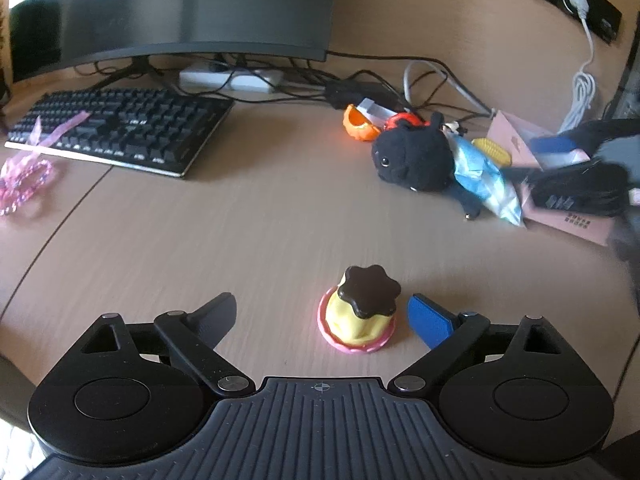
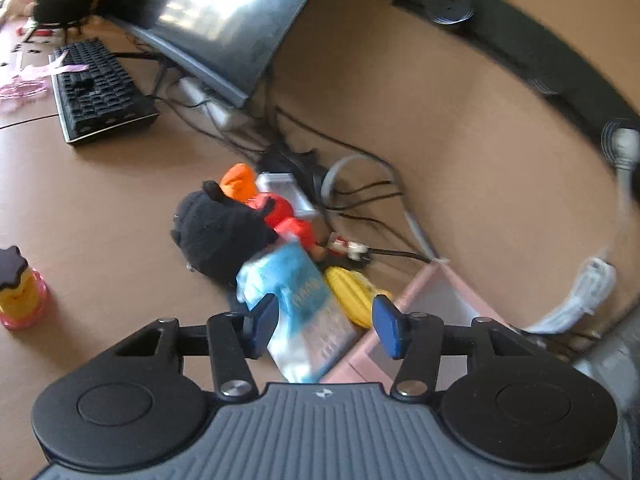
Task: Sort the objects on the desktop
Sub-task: 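Grasp the yellow corn toy with the right gripper and set it on the desk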
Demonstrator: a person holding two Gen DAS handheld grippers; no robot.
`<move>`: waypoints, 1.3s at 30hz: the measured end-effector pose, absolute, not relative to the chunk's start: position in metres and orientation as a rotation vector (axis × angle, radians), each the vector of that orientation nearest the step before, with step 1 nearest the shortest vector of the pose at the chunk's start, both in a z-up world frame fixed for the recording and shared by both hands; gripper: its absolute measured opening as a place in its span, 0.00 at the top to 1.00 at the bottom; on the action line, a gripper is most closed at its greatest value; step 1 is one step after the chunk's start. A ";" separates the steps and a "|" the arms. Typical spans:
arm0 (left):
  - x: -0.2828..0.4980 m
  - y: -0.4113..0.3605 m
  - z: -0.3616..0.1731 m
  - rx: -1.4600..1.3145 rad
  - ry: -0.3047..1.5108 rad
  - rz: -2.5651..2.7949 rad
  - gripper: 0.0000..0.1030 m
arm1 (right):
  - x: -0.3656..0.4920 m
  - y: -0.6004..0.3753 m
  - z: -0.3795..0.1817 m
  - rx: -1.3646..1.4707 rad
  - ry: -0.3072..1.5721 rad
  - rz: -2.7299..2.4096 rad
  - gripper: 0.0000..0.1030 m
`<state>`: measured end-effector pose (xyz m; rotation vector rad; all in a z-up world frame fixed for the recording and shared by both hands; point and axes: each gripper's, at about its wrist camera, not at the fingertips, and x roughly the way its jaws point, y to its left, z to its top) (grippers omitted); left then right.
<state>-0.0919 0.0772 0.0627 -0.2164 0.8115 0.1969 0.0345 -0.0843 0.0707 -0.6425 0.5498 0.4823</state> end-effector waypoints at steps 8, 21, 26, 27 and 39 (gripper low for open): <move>-0.111 0.078 0.055 -0.287 0.852 0.239 0.03 | 0.063 -0.051 0.015 -0.856 0.617 0.547 0.39; -0.115 0.081 0.055 -0.337 0.836 0.286 0.03 | 0.070 -0.043 0.062 -0.731 0.518 0.641 0.46; -0.114 0.080 0.052 -0.338 0.851 0.281 0.03 | 0.094 -0.053 0.032 -0.829 0.609 0.563 0.49; -0.114 0.079 0.053 -0.332 0.854 0.279 0.03 | 0.098 -0.051 0.027 -0.821 0.622 0.555 0.49; -0.096 0.070 0.050 -0.289 0.885 0.162 0.03 | 0.068 -0.055 0.027 -0.708 0.669 0.543 0.75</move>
